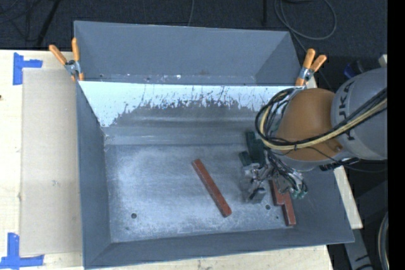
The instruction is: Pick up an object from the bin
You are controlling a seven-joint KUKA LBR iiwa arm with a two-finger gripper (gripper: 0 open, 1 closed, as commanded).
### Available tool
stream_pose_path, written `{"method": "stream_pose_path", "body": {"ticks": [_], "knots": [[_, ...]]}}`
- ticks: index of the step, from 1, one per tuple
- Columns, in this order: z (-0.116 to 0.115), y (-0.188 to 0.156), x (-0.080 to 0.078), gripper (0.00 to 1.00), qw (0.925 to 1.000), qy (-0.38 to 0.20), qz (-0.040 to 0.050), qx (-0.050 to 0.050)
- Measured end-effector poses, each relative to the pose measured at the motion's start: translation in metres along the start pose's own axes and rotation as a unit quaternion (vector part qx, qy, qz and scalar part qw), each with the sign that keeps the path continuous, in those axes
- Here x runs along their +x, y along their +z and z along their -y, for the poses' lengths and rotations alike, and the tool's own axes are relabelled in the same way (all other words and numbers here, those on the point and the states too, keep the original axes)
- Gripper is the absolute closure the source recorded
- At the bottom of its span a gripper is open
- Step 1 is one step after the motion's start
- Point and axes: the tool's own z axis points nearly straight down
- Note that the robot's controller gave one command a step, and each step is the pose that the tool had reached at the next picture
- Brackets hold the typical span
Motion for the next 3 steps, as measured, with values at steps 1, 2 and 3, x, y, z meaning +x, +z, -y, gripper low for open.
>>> {"method": "stream_pose_path", "body": {"ticks": [1,2,3], "knots": [[0.000,0.000,0.000,0.00,1.0000,-0.001,0.0000,0.000],[0.051,-0.002,-0.065,0.00,0.9765,-0.216,0.0018,0.000],[0.051,-0.002,-0.064,1.00,0.9768,-0.214,0.0012,-0.001]]}}
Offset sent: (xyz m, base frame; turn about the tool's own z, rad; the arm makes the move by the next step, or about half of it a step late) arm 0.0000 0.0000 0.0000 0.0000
